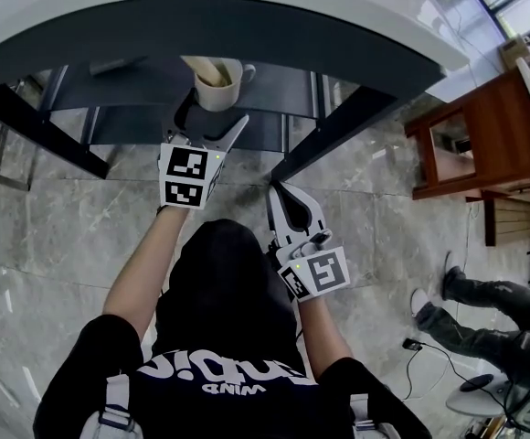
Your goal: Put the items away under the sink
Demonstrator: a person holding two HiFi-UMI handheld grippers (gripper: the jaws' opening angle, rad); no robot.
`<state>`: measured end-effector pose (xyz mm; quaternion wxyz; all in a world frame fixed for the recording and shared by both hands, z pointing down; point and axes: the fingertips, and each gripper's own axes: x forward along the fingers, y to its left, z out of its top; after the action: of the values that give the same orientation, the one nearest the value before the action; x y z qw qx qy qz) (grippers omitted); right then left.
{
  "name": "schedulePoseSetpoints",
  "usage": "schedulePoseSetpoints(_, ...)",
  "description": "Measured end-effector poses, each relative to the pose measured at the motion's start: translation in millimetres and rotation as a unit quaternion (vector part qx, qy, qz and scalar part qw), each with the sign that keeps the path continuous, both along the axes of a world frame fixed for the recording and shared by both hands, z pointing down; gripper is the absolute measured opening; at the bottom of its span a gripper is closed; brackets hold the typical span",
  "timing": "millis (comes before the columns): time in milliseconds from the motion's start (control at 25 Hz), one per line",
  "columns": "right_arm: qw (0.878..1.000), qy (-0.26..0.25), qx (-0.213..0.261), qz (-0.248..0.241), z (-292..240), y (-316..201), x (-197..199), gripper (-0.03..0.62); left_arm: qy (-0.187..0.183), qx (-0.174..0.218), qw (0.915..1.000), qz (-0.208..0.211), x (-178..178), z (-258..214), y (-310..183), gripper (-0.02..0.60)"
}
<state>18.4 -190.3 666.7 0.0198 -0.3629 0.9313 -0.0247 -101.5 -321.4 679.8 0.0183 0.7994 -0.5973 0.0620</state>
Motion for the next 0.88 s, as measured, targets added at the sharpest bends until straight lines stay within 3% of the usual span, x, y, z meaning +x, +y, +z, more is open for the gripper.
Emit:
schedulePoseSetpoints(320,1.0,-0.005,0.003,-0.002,0,6,-1,0.018,0.023,-0.016,0.9996,-0.006,-8,6,65,0.446)
schedulePoseSetpoints(640,1.0,-0.005,0.003,-0.003,-2,24,1,0.018,0.026,-0.031,0.9989,0.025,-4,8,131,0.42)
schedulePoseSetpoints(800,1.0,-0.003,0.006,-0.007,-4,35,1,0.018,0.022,-0.029,0.999,0.025,-7,7,155,0.265)
schedulePoseSetpoints(880,1.0,0.0,0.007,-0.012,-3,40,-1,0.018,0.015,-0.032,0.9991,0.023,-10,11,162,0.111)
